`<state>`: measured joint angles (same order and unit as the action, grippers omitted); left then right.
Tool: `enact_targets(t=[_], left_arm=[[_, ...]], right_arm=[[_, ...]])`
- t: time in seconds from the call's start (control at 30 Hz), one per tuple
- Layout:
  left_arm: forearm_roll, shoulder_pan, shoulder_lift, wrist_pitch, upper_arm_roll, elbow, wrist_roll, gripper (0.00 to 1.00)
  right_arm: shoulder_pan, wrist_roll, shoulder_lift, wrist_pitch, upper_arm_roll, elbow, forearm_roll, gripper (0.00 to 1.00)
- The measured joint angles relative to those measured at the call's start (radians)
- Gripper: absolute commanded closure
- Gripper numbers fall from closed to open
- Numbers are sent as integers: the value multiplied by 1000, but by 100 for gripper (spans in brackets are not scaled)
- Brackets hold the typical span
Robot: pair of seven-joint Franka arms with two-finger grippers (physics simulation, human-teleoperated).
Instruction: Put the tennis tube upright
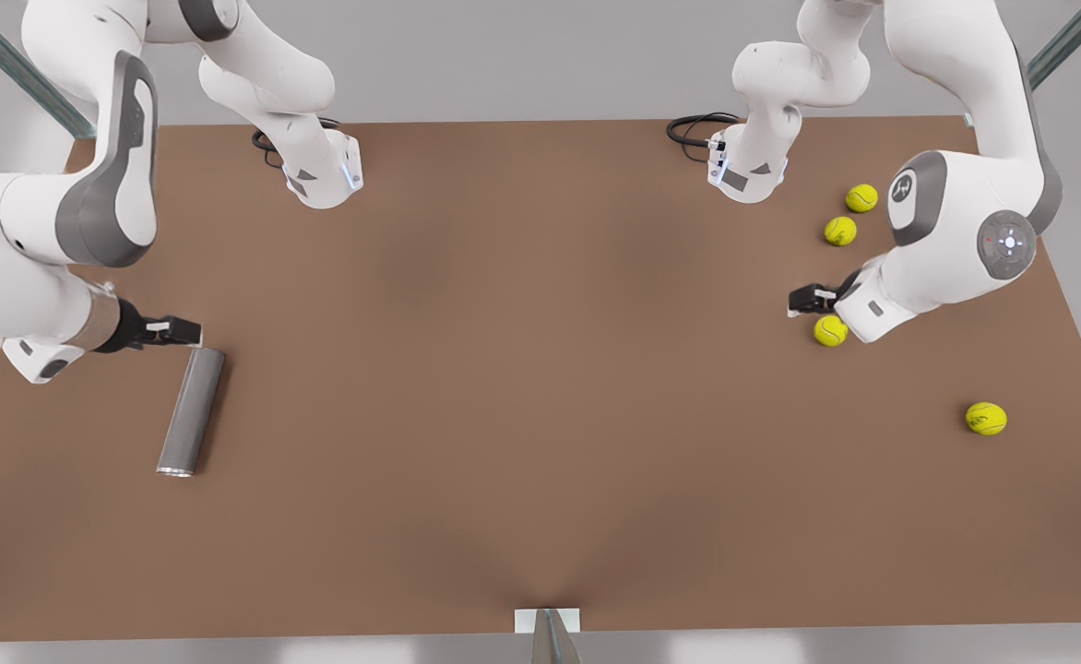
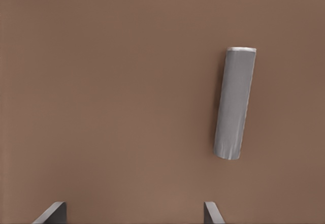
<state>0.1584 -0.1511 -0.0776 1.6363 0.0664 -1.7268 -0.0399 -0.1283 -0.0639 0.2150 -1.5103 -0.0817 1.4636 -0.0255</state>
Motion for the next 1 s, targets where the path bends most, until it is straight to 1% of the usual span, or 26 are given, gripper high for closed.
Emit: enact_targets(t=[0.23,0.37,0.47,0.6,0.73,0.8,1.0], left_arm=[[3,46,-2,48,0,-1,-9,0],[3,37,-3,62,-1,0,-13,0],[5,32,-3,60,-8,-1,-15,0],[10,25,-2,44,-21,0,-13,0],[7,20,-4,31,-16,6,-11,0],[6,29,-9,33,-20,9,-8,0],[4,35,-7,38,-42,16,6,0]], right_arm=[[1,-18,36,-128,0,15,-10,0],[-54,-27,140,-177,8,1,-21,0],[-63,-31,211,-246,9,6,-14,0],[-67,-21,223,-353,10,176,10,0],[-148,-9,224,-503,14,376,18,0],[-165,-3,234,-566,22,403,18,0],[-170,11,265,-697,68,378,57,0]])
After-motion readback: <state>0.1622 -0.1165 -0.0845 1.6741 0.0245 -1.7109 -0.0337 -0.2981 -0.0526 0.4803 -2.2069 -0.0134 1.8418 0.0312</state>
